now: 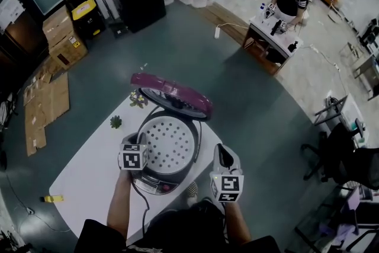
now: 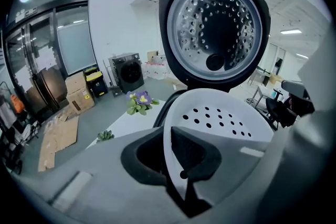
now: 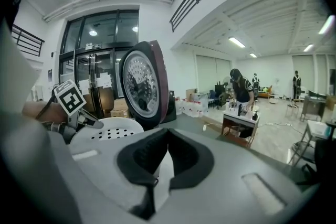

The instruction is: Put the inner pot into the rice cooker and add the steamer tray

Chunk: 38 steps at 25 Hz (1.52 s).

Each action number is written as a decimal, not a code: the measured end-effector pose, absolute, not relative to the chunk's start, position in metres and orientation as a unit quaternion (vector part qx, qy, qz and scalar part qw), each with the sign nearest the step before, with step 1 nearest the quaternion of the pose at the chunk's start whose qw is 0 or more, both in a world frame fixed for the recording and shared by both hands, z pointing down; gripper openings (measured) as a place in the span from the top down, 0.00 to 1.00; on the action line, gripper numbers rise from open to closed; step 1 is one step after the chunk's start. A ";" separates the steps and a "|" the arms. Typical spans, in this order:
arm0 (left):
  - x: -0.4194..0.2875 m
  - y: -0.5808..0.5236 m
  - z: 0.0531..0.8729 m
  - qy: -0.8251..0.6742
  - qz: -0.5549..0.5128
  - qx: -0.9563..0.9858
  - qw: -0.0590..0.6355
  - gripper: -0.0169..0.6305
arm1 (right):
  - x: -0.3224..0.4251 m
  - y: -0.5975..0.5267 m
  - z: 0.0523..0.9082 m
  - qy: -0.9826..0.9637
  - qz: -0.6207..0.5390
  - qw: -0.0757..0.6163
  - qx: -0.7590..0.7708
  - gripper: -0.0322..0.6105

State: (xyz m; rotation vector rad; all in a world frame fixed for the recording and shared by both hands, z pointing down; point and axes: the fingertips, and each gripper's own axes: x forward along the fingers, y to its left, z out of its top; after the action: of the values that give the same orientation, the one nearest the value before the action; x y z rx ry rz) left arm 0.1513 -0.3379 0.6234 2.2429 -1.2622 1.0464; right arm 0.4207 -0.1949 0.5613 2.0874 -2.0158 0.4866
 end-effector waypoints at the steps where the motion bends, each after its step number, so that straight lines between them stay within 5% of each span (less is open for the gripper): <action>1: 0.152 -0.338 0.626 -0.445 0.374 0.793 0.183 0.91 | 0.420 -0.196 0.562 -0.683 0.165 0.101 0.704 0.94; 11: 0.160 -0.351 0.627 -0.453 0.388 0.791 0.135 0.86 | 0.422 -0.203 0.570 -0.686 0.171 0.107 0.699 0.94; 15: 0.164 -0.349 0.625 -0.452 0.366 0.799 0.150 0.62 | 0.421 -0.202 0.568 -0.688 0.169 0.107 0.697 0.94; 18: 0.165 -0.349 0.620 -0.454 0.347 0.807 0.152 0.58 | 0.418 -0.199 0.566 -0.689 0.166 0.108 0.697 0.94; 28: 0.148 -0.328 0.583 -0.465 0.296 0.821 0.147 0.57 | 0.403 -0.179 0.539 -0.690 0.137 0.106 0.703 0.94; 38: 0.096 -0.287 0.492 -0.510 0.200 0.834 0.066 0.62 | 0.344 -0.172 0.487 -0.725 0.081 0.092 0.677 0.94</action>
State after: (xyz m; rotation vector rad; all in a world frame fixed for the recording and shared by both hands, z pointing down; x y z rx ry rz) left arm 0.0957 -0.2865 0.4921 2.5150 -1.5382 0.6034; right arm 0.3439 -0.1721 0.4869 2.0118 -2.1550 0.2396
